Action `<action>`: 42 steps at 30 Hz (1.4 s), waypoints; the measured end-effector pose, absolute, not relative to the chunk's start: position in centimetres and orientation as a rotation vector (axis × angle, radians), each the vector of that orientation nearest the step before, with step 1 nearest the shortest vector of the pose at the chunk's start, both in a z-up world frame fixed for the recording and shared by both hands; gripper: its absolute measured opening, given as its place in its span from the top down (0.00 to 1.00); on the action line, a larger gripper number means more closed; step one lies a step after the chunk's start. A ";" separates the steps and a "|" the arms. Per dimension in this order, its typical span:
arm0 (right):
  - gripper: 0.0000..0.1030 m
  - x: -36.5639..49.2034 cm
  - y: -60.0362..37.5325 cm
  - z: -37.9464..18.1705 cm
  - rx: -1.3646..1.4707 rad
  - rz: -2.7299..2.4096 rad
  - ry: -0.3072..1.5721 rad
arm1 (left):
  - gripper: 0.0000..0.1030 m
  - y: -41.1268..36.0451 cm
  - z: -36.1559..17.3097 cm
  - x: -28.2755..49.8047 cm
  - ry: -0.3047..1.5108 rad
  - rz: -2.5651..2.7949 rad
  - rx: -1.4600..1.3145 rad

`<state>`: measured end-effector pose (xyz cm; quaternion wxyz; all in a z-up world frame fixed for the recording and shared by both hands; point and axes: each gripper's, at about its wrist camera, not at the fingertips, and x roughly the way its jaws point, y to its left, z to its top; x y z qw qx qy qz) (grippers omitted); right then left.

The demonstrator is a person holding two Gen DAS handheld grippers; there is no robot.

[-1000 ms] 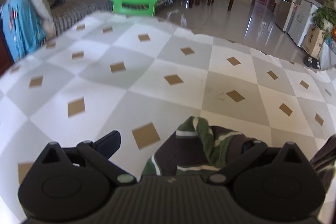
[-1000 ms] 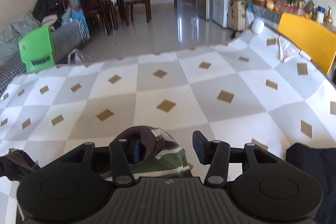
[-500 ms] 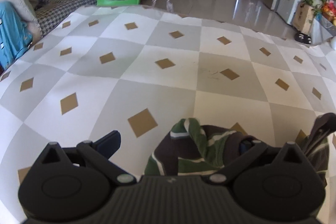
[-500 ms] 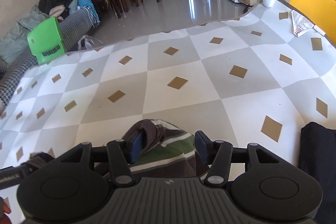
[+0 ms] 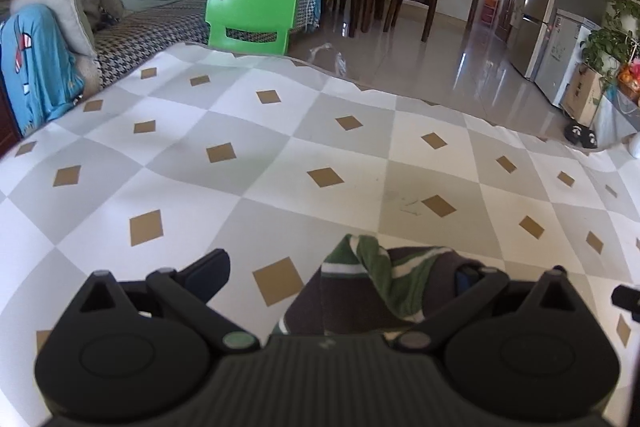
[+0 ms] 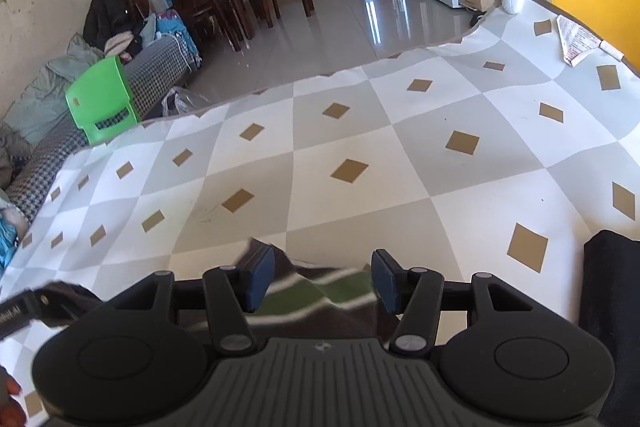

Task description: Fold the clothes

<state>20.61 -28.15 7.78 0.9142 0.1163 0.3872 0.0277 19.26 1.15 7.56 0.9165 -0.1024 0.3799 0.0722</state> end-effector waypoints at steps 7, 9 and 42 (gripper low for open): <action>0.49 20.2 -27.7 6.9 0.193 0.106 0.855 | 0.00 0.9 5.8 20.2 0.912 0.202 -0.132; 0.49 20.0 -27.3 6.7 0.184 0.146 0.870 | 0.00 1.6 5.6 20.0 0.915 0.192 -0.199; 0.49 21.7 -19.9 1.3 0.340 0.065 0.921 | 0.00 2.2 6.9 18.4 0.930 0.013 -0.321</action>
